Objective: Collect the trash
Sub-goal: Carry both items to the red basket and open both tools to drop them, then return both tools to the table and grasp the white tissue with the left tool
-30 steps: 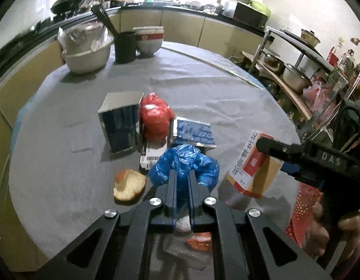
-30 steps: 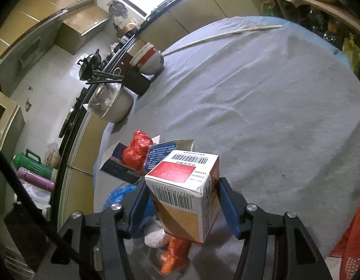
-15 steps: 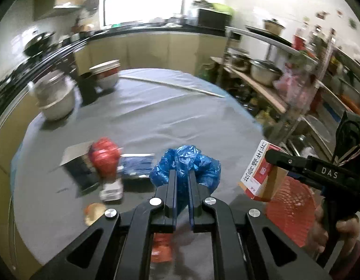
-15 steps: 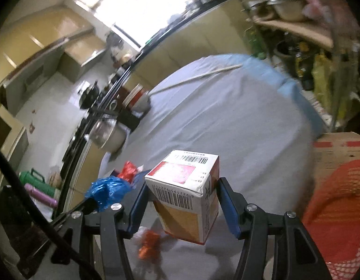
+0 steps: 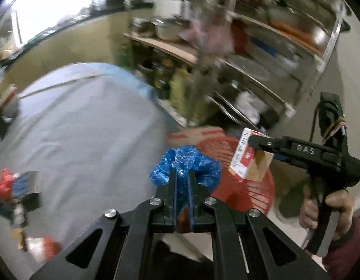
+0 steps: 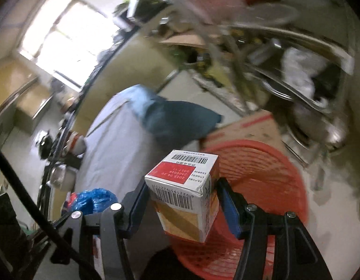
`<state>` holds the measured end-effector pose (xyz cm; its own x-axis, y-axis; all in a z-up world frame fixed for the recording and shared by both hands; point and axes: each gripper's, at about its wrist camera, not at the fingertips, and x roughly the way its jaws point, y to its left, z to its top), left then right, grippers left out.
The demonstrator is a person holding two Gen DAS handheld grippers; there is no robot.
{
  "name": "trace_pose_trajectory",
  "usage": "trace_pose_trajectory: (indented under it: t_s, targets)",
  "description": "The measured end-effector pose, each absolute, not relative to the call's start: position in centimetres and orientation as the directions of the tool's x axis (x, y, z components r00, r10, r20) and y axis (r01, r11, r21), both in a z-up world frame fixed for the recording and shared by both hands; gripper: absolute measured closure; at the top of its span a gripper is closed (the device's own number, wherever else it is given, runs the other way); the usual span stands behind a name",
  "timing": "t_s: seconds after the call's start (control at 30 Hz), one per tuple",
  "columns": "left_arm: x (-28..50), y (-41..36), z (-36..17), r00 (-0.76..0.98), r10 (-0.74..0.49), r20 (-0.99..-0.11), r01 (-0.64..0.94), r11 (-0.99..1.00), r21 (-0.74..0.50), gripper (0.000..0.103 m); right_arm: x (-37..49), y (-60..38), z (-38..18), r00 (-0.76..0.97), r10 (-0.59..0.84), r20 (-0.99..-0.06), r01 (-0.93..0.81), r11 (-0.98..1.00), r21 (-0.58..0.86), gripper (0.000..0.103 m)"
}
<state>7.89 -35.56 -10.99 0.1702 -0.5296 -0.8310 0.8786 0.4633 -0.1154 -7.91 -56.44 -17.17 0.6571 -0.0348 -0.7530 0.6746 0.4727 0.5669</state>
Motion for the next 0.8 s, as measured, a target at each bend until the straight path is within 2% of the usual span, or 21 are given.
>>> trace_pose_trajectory:
  t_s: [0.2,0.27,0.3,0.33,0.4,0.5,0.8]
  targets:
    - [5.0,-40.0,-14.1,0.073,-0.488,-0.870,0.904,0.400,-0.149,0.095,-11.0,-58.2,-19.0,0.624,-0.051,-0.780,0.726,0.408,0.554,0.040]
    - [4.7,-40.5,-14.8,0.064,-0.470,-0.880,0.906,0.396,-0.146,0.088,-11.4,-58.7,-19.5,0.617,-0.054,-0.785,0.738,0.386,0.554,0.036]
    - [4.5,-40.5,-15.0,0.059,-0.464,-0.884,0.907,0.395,-0.148,0.077,-11.7,-59.0,-19.6,0.615,-0.059,-0.786,0.743,0.377,0.553,0.034]
    - [4.4,-40.4,-15.2,0.055,-0.459,-0.887,0.906,0.396,-0.149,0.061,-11.8,-58.9,-19.7,0.617,-0.063,-0.785,0.743,0.376,0.554,0.031]
    - [4.9,-40.2,-15.3,0.077,-0.460,-0.885,0.903,0.409,-0.134,0.050,-11.9,-58.9,-19.6,0.623,-0.073,-0.779,0.741,0.374,0.558,0.031]
    - [5.6,-38.9,-14.7,0.130,-0.456,-0.881,0.893,0.439,-0.096,0.050,-11.8,-58.8,-19.1,0.636,-0.093,-0.766,0.734,0.381,0.563,0.031]
    - [9.3,-32.1,-11.9,0.460,-0.315,-0.830,0.748,0.641,0.172,0.046,-6.4,-54.3,-16.2,0.693,-0.046,-0.720,0.626,0.533,0.569,0.031]
